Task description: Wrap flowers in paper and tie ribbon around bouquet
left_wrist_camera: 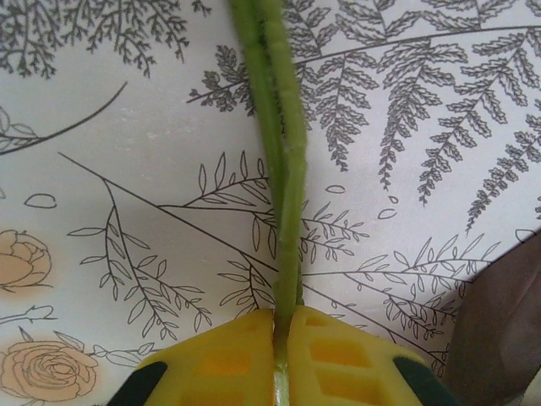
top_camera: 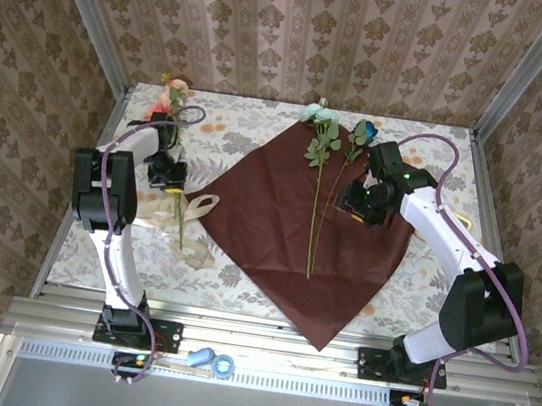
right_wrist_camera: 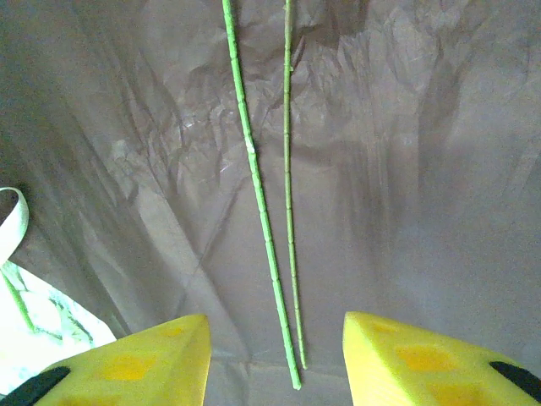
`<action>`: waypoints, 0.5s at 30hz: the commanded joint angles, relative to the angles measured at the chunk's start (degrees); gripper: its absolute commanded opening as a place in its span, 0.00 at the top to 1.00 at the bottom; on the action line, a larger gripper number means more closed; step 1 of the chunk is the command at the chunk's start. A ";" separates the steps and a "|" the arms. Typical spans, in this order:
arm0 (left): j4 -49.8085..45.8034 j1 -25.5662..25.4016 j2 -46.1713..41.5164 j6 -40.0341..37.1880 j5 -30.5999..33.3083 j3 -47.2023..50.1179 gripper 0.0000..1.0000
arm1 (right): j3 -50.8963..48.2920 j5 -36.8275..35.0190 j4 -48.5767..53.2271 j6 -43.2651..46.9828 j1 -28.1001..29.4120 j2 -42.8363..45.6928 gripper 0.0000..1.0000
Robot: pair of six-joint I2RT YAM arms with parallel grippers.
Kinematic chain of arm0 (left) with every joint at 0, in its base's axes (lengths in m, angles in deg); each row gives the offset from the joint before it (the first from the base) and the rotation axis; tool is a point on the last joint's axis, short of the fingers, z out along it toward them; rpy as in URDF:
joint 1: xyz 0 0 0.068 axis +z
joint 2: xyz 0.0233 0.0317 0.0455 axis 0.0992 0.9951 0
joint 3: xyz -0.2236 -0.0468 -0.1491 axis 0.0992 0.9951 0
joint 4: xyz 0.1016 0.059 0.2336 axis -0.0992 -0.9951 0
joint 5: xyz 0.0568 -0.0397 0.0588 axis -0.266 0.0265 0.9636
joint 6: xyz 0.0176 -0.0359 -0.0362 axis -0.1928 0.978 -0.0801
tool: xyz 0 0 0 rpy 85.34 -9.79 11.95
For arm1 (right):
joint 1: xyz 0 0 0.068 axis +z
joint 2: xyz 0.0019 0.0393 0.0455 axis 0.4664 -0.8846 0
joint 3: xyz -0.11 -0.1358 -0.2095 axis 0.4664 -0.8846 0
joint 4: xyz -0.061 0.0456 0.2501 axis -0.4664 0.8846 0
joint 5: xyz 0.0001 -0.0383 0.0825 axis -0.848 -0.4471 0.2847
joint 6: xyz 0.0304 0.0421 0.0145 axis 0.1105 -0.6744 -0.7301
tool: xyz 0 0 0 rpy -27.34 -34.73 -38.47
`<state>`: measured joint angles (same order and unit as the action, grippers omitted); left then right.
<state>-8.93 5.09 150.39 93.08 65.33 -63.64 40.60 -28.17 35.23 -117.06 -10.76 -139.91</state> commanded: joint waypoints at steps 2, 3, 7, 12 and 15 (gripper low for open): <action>-0.32 0.40 -1.80 -0.95 0.72 -0.89 0.94 | 1.36 -0.64 1.22 -0.14 0.33 -0.16 0.53; -0.57 0.30 -2.46 -1.04 0.63 -1.05 0.95 | 1.44 -0.54 1.15 -0.18 0.36 -0.19 0.53; -2.10 -0.06 -4.60 -1.18 0.24 -2.14 0.97 | 1.35 -0.47 0.93 -0.29 0.36 -0.33 0.53; -3.89 -0.76 -6.99 -0.87 -0.76 -4.15 0.99 | 1.18 -0.17 0.47 -0.58 0.49 -0.54 0.53; -4.96 -1.48 -8.08 -0.52 -1.32 -5.86 1.00 | 1.18 -0.19 0.25 -0.62 0.51 -0.58 0.54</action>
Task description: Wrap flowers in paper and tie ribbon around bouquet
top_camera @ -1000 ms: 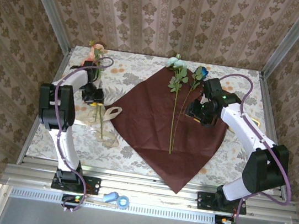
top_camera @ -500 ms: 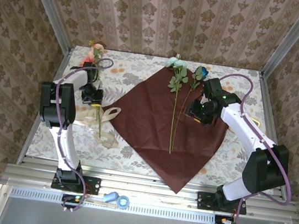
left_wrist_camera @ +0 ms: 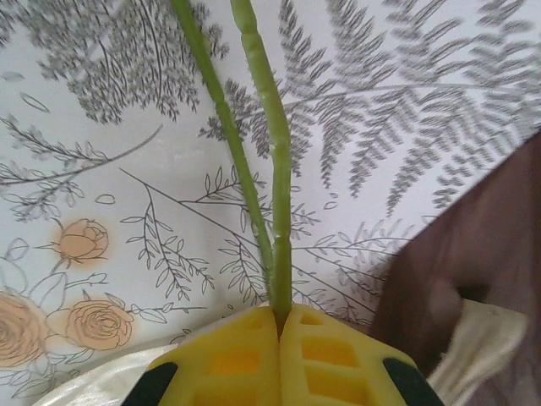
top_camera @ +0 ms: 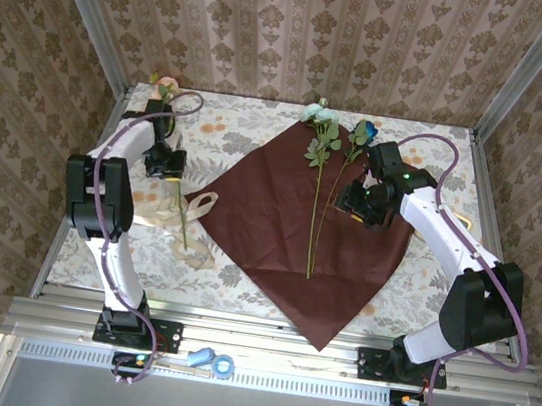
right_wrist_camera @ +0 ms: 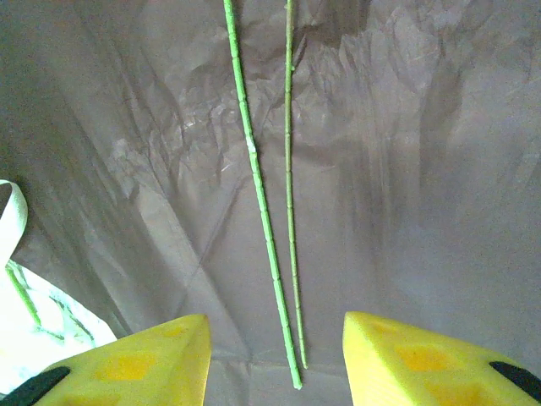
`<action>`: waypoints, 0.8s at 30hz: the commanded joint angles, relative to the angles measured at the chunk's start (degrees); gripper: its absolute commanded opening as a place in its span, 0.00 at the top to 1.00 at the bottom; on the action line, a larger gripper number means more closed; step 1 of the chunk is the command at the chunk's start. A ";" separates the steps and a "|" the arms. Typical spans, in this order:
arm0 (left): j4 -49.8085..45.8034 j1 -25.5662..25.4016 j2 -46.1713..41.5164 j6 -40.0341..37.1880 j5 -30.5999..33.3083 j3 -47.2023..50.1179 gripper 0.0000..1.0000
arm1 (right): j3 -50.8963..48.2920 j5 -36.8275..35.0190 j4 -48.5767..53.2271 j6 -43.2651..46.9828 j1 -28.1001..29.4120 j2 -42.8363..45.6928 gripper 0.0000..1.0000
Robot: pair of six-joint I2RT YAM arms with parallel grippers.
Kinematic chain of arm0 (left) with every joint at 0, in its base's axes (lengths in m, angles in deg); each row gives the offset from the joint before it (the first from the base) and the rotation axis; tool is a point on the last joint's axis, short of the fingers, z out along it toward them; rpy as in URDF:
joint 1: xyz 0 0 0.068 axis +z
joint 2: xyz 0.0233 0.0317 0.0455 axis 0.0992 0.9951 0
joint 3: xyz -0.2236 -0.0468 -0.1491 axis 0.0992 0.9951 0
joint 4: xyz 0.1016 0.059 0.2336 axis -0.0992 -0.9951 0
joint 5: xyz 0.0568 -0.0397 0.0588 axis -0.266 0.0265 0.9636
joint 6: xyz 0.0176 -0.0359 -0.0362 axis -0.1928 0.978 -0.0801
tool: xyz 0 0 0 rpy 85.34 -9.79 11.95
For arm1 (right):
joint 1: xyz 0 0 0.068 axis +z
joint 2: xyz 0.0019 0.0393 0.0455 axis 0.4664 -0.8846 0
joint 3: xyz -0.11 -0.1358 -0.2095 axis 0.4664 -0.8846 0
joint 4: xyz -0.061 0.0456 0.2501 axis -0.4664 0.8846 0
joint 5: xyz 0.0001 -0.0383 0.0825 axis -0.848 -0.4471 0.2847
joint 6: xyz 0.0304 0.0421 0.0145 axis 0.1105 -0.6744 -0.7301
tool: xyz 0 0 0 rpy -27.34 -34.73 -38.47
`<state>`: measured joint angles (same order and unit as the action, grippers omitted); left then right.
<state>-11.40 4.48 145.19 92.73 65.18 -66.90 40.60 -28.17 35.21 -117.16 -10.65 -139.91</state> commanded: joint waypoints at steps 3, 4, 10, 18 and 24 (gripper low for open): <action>-1.93 -2.29 -5.34 0.60 -3.13 -3.63 1.00 | 1.27 -0.64 0.58 -0.43 0.39 -0.58 0.54; -1.39 -3.13 -6.40 0.89 -3.64 -3.84 1.00 | 1.19 -0.84 0.56 -0.41 0.38 -0.50 0.54; 4.95 -11.28 -13.15 7.56 -11.00 -3.33 1.00 | -0.15 -2.21 0.33 -1.03 -0.83 0.52 0.54; 30.26 -29.44 -8.89 31.47 -16.17 5.65 1.00 | -2.33 -2.02 -0.35 -1.04 -5.27 2.84 0.54; 39.67 -37.35 0.66 41.86 -12.87 5.53 1.00 | -3.59 -1.77 -0.17 -0.88 -6.24 4.29 0.54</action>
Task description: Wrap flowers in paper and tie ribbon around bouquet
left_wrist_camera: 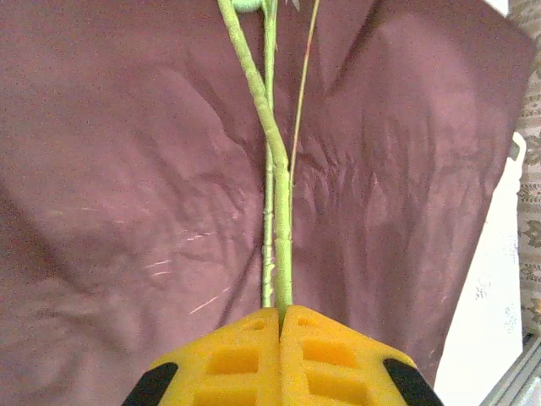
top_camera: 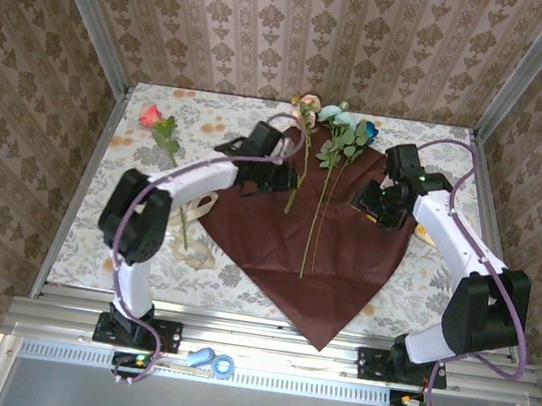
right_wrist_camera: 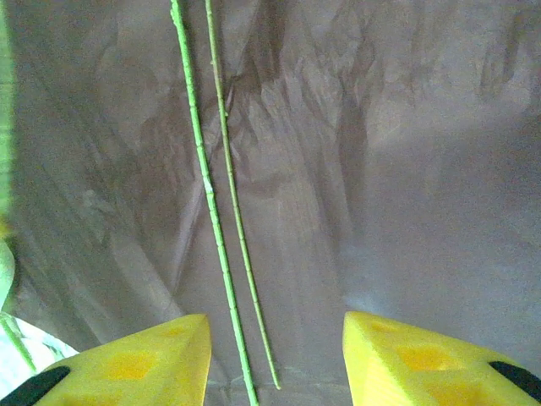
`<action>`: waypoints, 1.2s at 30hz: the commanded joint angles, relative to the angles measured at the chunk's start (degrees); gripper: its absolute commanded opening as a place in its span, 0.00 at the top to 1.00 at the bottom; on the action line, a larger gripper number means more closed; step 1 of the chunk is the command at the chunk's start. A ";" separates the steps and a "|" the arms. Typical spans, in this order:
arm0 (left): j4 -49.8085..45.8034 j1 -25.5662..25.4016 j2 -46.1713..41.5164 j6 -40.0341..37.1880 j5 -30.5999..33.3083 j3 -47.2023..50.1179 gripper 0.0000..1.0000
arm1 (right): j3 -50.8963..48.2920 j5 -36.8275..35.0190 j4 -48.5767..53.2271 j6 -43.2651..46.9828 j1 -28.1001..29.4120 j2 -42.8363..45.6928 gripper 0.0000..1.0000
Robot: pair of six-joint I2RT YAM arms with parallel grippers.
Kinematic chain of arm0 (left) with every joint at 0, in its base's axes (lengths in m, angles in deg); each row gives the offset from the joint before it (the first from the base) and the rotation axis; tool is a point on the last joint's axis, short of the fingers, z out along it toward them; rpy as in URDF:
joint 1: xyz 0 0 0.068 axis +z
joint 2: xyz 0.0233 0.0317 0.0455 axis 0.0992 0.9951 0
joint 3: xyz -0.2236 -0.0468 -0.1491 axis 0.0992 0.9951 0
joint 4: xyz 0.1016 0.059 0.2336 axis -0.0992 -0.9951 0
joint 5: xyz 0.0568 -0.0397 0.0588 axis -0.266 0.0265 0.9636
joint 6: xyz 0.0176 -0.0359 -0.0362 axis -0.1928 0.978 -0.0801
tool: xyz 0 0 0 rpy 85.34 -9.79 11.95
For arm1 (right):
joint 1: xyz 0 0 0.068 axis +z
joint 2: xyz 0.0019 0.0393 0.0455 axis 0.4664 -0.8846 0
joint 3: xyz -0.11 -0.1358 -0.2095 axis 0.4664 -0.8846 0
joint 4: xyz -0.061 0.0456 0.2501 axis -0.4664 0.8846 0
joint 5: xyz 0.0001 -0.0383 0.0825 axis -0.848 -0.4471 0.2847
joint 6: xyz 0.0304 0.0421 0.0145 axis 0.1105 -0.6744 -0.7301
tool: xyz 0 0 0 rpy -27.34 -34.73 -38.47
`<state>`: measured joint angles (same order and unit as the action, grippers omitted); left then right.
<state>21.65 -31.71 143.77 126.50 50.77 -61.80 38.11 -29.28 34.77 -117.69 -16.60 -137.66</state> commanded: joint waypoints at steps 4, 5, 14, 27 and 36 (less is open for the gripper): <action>7.97 -2.17 5.26 10.10 1.35 0.53 1.00 | -2.58 -0.31 0.10 -0.54 -0.36 3.30 0.54; 8.08 -2.26 5.31 9.92 1.36 0.73 1.00 | -2.82 -0.23 0.04 -0.60 -0.33 3.56 0.54; 5.72 -4.18 0.50 9.61 1.39 5.07 1.00 | -3.45 0.48 -0.52 -0.67 -0.32 3.80 0.54; 10.08 -8.16 -0.71 10.41 0.36 13.00 1.00 | -4.91 1.71 -1.40 -0.94 -0.32 3.66 0.54; -5.72 -5.58 -6.49 5.58 3.73 5.70 0.31 | -3.91 0.69 -0.57 0.09 -0.24 3.84 0.49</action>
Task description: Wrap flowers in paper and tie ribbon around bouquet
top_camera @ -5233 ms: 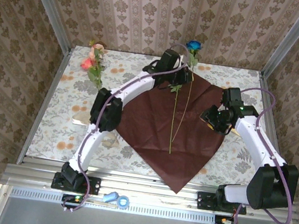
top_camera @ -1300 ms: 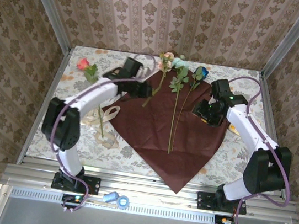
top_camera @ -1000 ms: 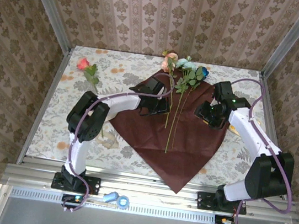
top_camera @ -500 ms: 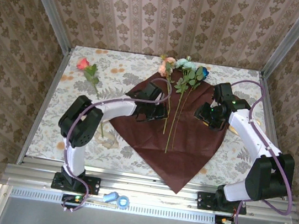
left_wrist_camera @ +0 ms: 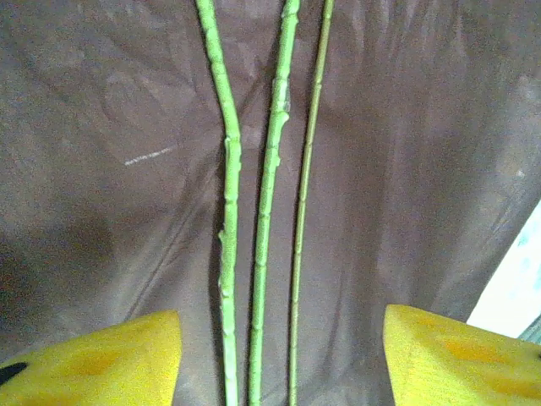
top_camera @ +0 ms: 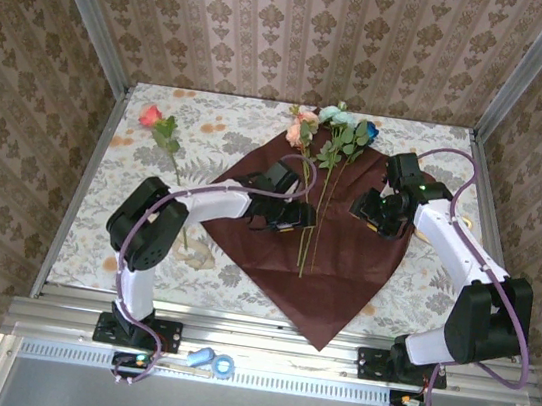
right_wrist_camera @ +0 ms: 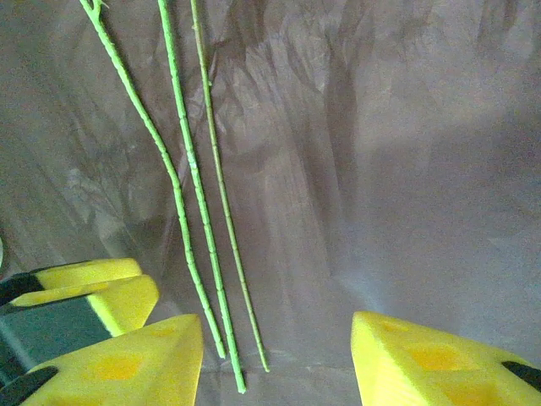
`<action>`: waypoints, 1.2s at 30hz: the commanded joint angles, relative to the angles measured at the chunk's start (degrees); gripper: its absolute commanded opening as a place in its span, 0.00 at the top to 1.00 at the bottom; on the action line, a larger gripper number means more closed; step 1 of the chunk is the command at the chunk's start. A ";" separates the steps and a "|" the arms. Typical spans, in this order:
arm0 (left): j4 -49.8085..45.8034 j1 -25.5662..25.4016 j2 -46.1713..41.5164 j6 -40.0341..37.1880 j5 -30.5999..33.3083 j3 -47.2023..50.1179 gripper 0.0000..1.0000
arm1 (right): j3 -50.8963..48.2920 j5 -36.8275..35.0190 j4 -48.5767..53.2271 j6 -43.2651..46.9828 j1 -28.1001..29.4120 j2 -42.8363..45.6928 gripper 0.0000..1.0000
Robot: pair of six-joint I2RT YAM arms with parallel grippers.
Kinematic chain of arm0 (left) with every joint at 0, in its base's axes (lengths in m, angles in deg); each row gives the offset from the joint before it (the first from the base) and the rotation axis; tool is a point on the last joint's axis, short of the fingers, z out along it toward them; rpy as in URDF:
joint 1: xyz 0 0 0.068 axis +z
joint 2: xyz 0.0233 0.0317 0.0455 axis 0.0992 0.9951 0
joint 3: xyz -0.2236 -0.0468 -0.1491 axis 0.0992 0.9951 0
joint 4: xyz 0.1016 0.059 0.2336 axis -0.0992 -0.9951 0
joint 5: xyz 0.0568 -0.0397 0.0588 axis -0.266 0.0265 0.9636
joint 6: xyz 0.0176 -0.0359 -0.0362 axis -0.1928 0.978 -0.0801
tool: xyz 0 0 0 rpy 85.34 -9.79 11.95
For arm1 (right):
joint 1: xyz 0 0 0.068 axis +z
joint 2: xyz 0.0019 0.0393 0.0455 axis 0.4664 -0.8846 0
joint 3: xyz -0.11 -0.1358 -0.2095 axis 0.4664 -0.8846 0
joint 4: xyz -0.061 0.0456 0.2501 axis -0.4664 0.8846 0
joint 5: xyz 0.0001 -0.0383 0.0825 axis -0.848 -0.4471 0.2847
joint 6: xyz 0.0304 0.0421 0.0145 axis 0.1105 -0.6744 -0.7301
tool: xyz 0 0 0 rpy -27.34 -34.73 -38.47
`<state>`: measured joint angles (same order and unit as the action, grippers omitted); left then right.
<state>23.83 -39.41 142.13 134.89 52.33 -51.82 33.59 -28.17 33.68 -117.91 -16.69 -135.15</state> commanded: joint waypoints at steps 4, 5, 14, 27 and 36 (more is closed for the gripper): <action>-24.24 9.77 -6.93 -8.61 7.83 -11.68 0.37 | 2.69 -1.73 1.36 1.75 0.75 0.92 0.49; -28.38 12.35 -6.93 -10.38 9.84 -13.34 0.40 | 3.51 -2.32 1.83 2.28 1.37 0.68 0.49; -44.40 39.03 3.90 -26.74 23.05 -27.34 0.43 | 10.15 -4.94 3.21 4.13 7.96 -2.25 0.49; -44.44 43.99 23.71 -30.47 21.76 -39.68 0.51 | 11.14 -4.66 3.56 3.30 9.19 -4.24 0.49; -39.81 43.32 25.44 -29.53 18.48 -33.92 0.83 | 11.36 -5.07 3.73 2.95 9.13 -4.52 0.49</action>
<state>-16.15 4.07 166.52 105.51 71.36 -88.56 43.14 -31.34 35.32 -115.13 -7.77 -138.90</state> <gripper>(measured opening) 0.200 0.510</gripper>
